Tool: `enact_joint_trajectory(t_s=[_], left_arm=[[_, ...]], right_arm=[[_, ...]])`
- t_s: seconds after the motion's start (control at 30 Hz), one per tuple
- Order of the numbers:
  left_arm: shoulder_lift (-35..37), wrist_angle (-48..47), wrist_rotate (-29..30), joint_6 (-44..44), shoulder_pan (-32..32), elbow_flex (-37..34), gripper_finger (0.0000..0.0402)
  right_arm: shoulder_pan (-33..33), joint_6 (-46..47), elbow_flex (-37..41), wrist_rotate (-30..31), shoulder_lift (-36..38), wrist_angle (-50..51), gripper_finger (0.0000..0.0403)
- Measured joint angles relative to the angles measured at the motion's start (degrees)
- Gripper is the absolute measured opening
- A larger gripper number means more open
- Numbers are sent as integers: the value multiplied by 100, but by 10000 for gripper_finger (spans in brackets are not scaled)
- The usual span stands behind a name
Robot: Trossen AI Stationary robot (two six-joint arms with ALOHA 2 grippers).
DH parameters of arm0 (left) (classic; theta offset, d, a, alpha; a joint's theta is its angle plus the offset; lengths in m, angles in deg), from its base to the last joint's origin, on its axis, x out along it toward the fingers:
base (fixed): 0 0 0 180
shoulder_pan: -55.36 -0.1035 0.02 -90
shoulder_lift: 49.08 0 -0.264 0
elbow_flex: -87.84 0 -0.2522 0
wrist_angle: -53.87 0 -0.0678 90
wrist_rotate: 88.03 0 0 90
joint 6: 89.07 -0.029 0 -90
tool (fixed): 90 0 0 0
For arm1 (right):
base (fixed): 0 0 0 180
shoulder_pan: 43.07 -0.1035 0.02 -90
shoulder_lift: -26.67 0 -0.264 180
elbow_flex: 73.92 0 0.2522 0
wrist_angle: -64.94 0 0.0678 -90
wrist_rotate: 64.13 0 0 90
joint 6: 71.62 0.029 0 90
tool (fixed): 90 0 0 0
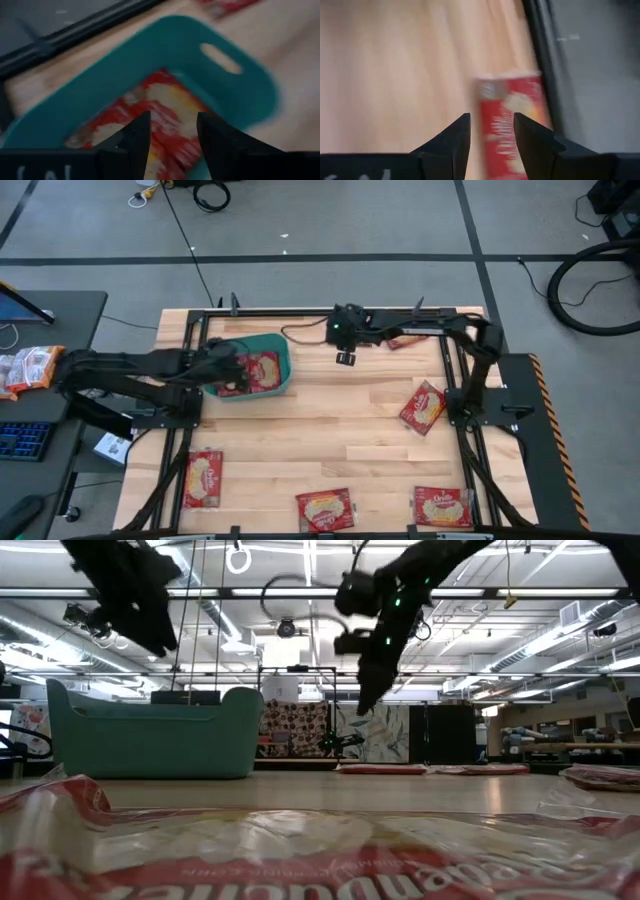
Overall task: Sort popcorn bags into baskets
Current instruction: Put the popcorn bag into the green bin
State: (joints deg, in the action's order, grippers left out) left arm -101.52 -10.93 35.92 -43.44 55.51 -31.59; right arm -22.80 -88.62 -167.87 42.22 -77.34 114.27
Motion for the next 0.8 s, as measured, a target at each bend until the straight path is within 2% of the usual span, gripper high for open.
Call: enact_joint_trajectory(t_s=[0.1,0.3,0.47,0.63,0.8], left_arm=[[555,-20,-174,22,353,1,165],[1186,-25,-213,401,1050,2,165],[1244,-84,16,623,1504,2,165],[1182,-148,237,589,1657,1,165],[1295,-186,59,235,1661,59,165]], right_arm=[[2,-640,-2,190,-447,9,156],[143,-555,0,312,-1148,153,156],[211,-249,0,958,-1280,134,156],[363,45,12,715,-1311,131,153],[557,818,227,641,-1310,-74,124]])
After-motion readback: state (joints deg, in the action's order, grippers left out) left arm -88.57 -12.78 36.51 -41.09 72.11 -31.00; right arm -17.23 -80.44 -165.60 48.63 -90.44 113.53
